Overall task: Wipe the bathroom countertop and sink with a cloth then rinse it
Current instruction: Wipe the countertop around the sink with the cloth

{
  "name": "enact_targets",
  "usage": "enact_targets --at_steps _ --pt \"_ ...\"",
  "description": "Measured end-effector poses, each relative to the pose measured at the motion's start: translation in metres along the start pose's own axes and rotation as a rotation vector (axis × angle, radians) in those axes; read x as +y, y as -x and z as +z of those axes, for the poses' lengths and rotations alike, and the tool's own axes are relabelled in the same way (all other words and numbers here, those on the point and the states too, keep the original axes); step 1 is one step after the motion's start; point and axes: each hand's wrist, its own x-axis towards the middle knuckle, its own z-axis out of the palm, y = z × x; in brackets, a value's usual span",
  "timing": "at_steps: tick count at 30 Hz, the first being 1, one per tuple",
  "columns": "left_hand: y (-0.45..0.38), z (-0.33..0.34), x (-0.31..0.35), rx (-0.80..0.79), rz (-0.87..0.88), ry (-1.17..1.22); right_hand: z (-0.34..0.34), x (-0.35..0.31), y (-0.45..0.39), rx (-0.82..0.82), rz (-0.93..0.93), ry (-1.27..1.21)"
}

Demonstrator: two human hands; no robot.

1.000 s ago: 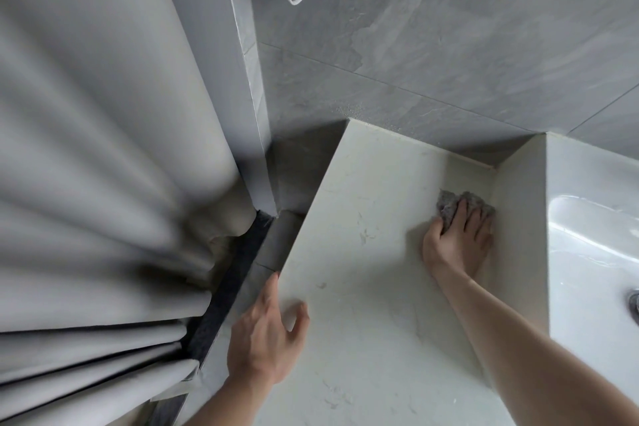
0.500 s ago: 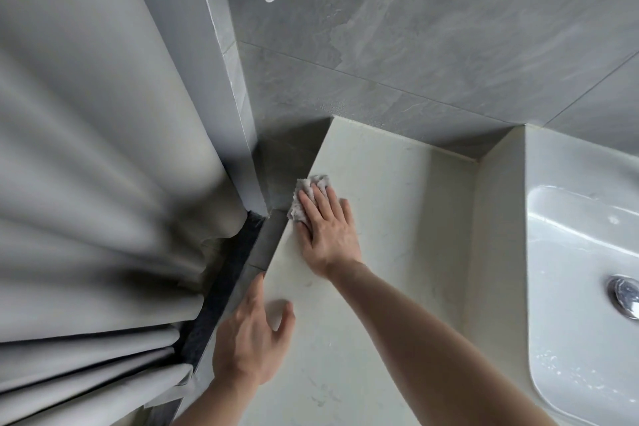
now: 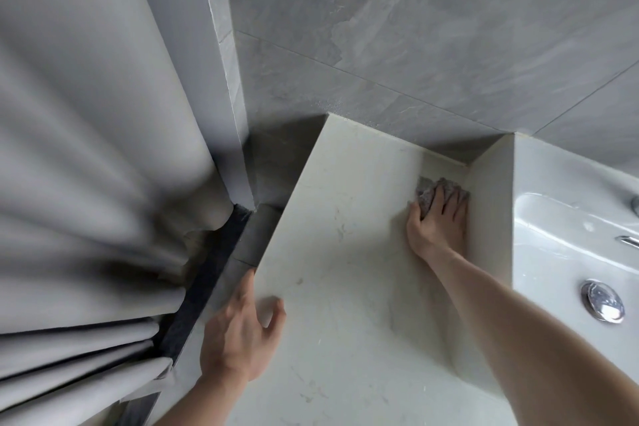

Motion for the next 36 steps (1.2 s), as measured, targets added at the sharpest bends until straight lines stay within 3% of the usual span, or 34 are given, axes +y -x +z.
enact_targets --at_steps 5,15,21,23,27,31,36 --pt "0.001 0.0 0.0 -0.01 -0.019 0.006 0.01 -0.045 0.002 0.065 0.126 -0.135" --pt "0.0 0.0 0.0 -0.023 -0.032 0.009 0.035 -0.185 0.05 -0.088 -0.484 -0.072" --pt "-0.001 0.003 -0.002 -0.026 -0.036 -0.005 0.036 -0.173 0.053 -0.083 -0.738 -0.091" --pt "-0.001 0.002 -0.002 -0.025 -0.041 -0.013 0.034 -0.146 0.044 -0.074 -0.697 -0.117" --pt "-0.001 0.0 0.001 -0.032 -0.057 -0.019 0.026 -0.078 0.014 0.036 -0.401 -0.097" --pt "-0.001 0.001 0.0 -0.037 -0.055 -0.02 0.002 -0.01 -0.027 0.047 -0.18 -0.008" --pt "0.0 0.002 0.0 -0.047 -0.059 -0.008 0.002 -0.004 -0.048 0.035 -0.02 0.014"
